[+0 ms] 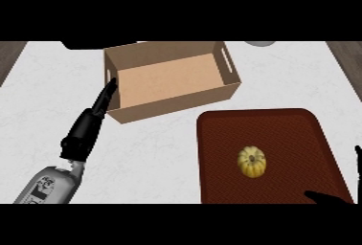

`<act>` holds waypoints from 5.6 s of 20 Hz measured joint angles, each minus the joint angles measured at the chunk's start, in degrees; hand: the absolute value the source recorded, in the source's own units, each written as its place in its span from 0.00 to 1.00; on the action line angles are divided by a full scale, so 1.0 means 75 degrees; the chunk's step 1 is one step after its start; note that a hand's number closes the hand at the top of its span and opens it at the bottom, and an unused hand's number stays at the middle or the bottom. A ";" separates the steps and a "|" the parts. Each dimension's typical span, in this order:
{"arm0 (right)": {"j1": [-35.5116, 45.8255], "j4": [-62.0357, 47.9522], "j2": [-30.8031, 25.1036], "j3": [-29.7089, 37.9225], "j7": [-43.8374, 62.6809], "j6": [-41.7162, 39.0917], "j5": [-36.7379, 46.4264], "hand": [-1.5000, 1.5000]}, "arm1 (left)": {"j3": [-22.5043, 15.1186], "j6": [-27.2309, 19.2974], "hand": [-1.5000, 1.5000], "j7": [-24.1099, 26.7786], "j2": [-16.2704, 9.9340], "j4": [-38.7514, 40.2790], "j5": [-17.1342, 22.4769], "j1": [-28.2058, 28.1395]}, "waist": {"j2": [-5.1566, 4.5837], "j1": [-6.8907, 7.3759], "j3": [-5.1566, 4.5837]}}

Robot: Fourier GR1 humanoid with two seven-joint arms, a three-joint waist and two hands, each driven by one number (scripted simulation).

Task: Pick the squash from the tray and place it in the cardboard box

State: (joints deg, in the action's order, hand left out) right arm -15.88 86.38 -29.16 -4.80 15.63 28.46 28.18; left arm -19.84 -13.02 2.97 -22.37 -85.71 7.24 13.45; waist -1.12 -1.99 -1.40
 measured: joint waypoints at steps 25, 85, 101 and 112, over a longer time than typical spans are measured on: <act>0.2232 0.2833 0.2594 -0.2345 0.7292 -0.4638 0.3942 0.00 | -0.0387 0.0854 0.50 -0.0515 0.0142 -0.0070 0.0272 0.0202 | 0.0140 0.0488 0.0130; 0.2660 0.0199 0.3791 -0.1688 0.6921 -0.5504 0.4967 1.00 | 0.0493 0.1540 0.50 -0.0892 0.0668 -0.0038 -0.0243 0.0141 | 0.0171 0.0266 0.0169; 0.5864 -0.0004 0.3885 -0.5683 0.3303 -0.4703 0.4996 1.00 | 0.0435 0.1686 0.50 -0.0876 0.0871 -0.0048 -0.0403 0.0166 | 0.0136 0.0535 0.0190; 0.6637 0.2848 0.3888 -0.6478 0.4690 -0.5061 0.4387 1.00 | 0.0644 0.1699 0.50 -0.0908 0.1036 -0.0055 -0.0621 0.0065 | 0.0179 0.0305 0.0187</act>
State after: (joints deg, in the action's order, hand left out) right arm 33.90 107.73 0.00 -53.39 50.81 -9.49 61.08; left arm -15.01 -0.27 -3.83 -14.60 -86.13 2.59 13.94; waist 0.23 0.30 0.01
